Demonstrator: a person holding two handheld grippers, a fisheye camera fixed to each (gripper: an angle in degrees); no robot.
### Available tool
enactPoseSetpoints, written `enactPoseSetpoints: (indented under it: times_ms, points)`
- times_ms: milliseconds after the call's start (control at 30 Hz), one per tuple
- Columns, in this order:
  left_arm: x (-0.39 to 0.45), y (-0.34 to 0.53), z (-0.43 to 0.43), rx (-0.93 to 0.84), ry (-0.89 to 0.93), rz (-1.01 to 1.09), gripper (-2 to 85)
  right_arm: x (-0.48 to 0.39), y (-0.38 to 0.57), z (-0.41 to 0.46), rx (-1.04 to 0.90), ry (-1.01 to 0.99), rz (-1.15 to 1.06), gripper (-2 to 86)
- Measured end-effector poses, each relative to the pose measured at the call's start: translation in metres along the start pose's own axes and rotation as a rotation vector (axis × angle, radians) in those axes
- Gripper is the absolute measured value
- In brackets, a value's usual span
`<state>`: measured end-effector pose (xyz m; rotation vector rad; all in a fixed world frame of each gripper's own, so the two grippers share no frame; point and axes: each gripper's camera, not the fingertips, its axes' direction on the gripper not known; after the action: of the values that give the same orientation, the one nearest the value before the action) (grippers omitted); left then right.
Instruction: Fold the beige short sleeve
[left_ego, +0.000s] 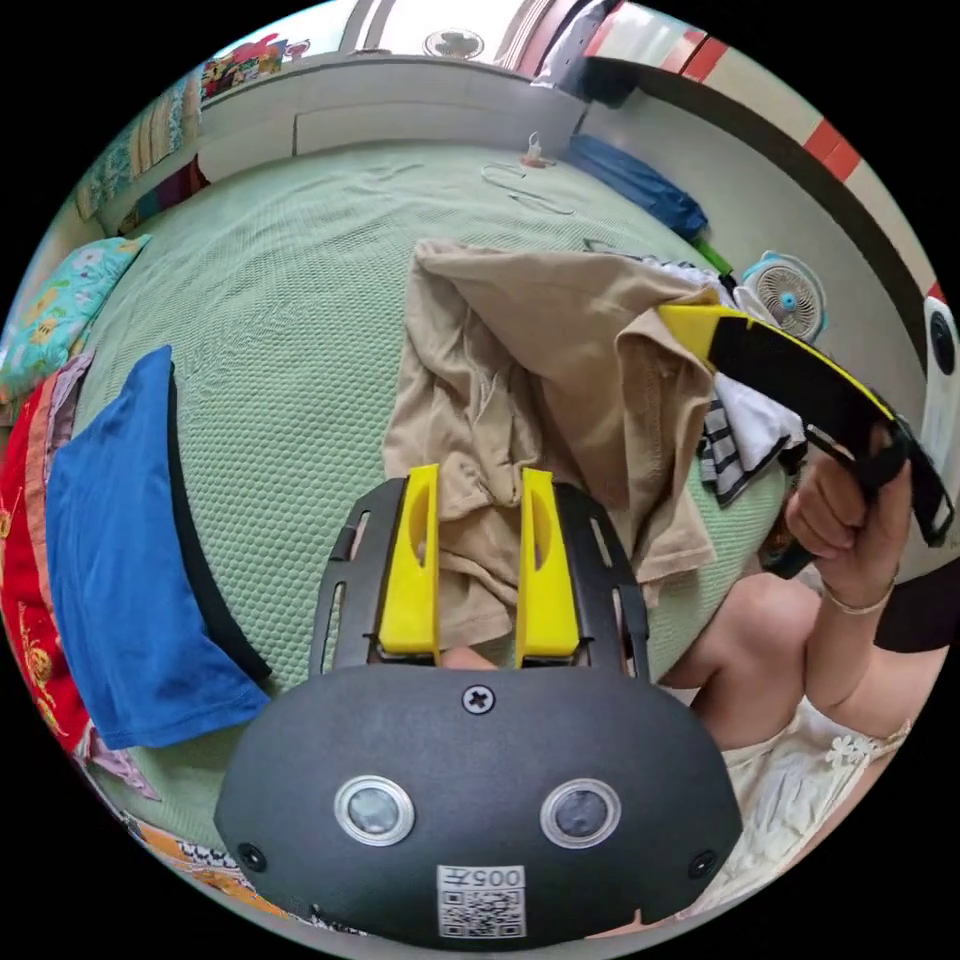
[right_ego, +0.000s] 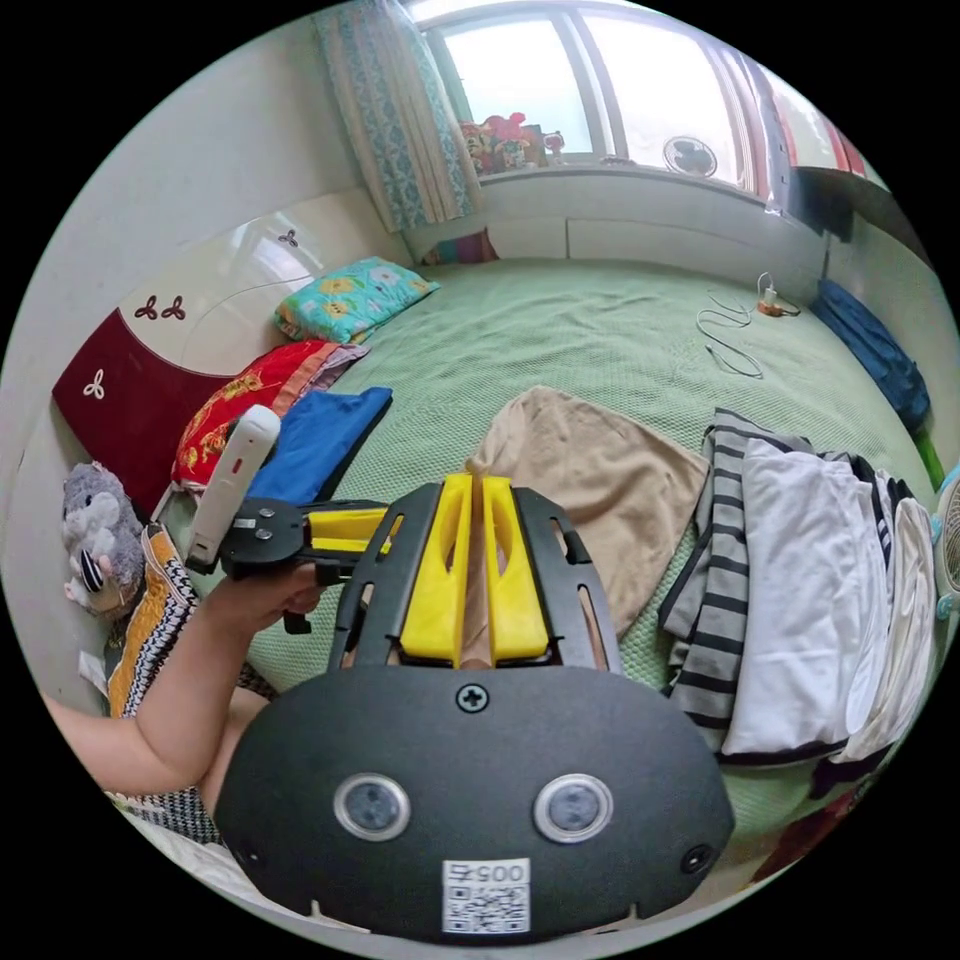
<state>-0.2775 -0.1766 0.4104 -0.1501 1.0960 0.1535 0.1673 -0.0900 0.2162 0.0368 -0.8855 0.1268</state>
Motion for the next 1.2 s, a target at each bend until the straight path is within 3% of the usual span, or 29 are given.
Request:
enactPoseSetpoints:
  times_ms: [300, 533, 633, 967, 1133, 1200]
  points:
    - [0.001, 0.013, -0.014, 0.132, 0.153, -0.044, 3.6, 0.011, -0.01, 0.005, -0.073, -0.07, -0.016, 0.5]
    - [0.016, 0.02, -0.017, 0.201, 0.174, 0.003, 3.3, 0.045, -0.025, 0.006, -0.123, -0.248, 0.16, 13.0]
    - [0.026, 0.021, -0.014, 0.213, 0.189, 0.041, 3.3, 0.048, -0.031, 0.013, -0.169, -0.212, 0.172, 14.6]
    - [0.063, 0.017, 0.007, 0.198, 0.233, 0.158, 3.3, 0.032, -0.041, 0.047, -0.3, -0.198, 0.18, 11.6]
    - [0.061, 0.015, 0.008, 0.212, 0.233, 0.172, 2.2, 0.019, -0.042, 0.057, -0.319, -0.077, 0.141, 4.3]
    - [0.044, 0.016, 0.006, 0.237, 0.151, 0.107, 3.5, 0.013, -0.041, 0.054, -0.305, -0.024, 0.115, 3.6]
